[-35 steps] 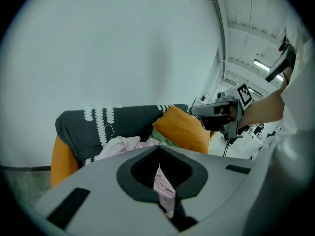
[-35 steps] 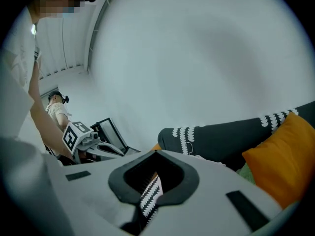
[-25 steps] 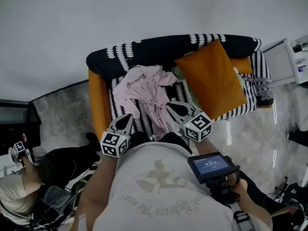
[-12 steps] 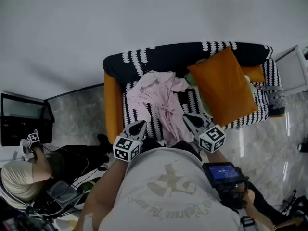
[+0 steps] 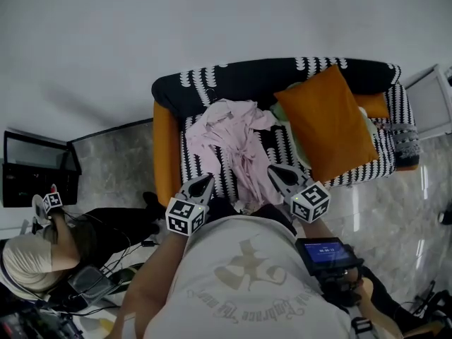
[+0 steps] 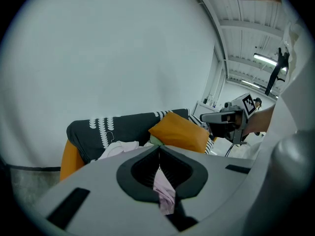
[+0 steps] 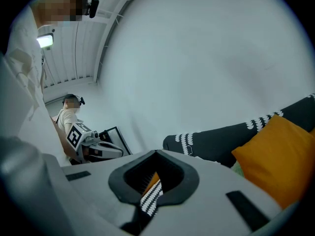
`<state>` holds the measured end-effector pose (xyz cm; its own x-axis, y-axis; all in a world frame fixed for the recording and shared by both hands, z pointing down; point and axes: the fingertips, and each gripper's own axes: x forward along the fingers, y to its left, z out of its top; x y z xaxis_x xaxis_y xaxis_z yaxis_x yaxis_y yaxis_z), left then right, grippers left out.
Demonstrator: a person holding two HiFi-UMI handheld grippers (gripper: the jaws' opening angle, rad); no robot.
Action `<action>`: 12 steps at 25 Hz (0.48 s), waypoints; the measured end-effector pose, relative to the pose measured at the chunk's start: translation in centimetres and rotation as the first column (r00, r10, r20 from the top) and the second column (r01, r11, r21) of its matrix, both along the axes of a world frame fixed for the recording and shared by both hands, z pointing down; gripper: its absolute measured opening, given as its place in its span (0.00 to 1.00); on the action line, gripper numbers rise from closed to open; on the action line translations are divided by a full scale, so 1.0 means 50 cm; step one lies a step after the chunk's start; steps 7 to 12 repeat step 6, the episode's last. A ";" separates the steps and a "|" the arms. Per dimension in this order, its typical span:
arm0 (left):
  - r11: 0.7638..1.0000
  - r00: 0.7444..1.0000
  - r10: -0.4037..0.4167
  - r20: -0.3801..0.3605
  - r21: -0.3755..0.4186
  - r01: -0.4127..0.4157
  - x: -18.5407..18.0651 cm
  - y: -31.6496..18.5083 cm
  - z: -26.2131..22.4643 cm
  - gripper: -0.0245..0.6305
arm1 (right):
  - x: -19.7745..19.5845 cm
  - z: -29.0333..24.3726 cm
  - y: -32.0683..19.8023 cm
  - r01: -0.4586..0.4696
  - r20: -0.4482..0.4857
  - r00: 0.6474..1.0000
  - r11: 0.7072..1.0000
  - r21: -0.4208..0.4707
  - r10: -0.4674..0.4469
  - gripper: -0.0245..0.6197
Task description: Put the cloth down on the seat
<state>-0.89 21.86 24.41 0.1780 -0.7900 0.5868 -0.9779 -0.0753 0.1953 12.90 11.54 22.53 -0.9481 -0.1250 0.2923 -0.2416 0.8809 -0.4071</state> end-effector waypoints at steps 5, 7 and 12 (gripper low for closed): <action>1.000 1.000 -0.004 0.001 -0.003 0.004 0.017 0.023 0.030 0.06 | 0.015 0.041 0.015 0.007 -0.008 1.000 1.000 -0.005 -0.007 0.06; 1.000 1.000 -0.009 0.000 -0.007 0.009 0.019 0.029 0.036 0.06 | 0.018 0.048 0.019 0.009 -0.010 1.000 1.000 -0.009 -0.010 0.06; 1.000 1.000 -0.009 0.000 -0.007 0.009 0.019 0.029 0.036 0.06 | 0.018 0.048 0.019 0.009 -0.010 1.000 1.000 -0.009 -0.010 0.06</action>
